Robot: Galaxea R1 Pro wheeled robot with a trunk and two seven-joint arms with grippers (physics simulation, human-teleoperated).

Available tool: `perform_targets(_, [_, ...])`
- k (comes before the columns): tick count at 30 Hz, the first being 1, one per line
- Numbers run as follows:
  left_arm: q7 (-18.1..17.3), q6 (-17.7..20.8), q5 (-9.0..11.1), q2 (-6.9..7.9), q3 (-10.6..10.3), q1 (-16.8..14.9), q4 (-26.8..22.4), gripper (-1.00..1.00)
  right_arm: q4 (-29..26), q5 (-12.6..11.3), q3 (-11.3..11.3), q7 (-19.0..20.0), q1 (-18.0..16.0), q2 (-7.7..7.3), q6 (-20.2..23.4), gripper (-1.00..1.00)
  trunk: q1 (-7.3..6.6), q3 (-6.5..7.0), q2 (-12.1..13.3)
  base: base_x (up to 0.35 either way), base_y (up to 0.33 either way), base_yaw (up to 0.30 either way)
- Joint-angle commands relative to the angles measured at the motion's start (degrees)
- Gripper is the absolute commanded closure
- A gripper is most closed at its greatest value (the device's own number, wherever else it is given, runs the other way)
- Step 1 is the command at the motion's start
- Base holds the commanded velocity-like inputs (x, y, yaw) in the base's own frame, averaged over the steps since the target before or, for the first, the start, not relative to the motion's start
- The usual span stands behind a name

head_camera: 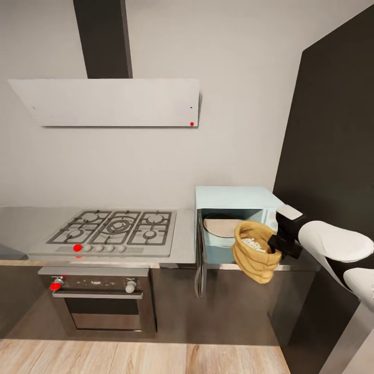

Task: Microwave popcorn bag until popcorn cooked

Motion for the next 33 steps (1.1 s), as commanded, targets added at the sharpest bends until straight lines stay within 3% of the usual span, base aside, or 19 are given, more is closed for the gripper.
perform_targets(1, [0.0,-0.02,0.04,-0.02,0.28,-0.02,-0.02,-1.0,0.13,0.07,0.08,-0.39,-0.07,0.25,0.24,1.0,0.02,-0.08,-0.08,0.0,0.0,0.0])
perform_targets(5, [0.0,-0.09,0.04,-0.02,0.27,-0.02,-0.02,-1.0,0.13,0.07,-0.01,-0.77,-0.07,1.81,0.23,1.0,0.02,-0.08,-0.08,0.0,0.0,0.0])
perform_targets(10, [0.0,-0.1,0.03,-0.02,0.2,-0.02,-0.02,-1.0,0.13,0.07,-0.02,-0.71,-0.07,2.42,0.23,1.0,0.02,-0.08,-0.08,0.014,0.007,0.0])
perform_targets(33, [0.0,-0.1,0.03,-0.02,0.2,-0.02,-0.02,-1.0,0.04,0.07,-0.11,-0.6,-0.07,2.5,0.23,1.0,0.02,-0.04,-0.08,0.099,0.015,0.0])
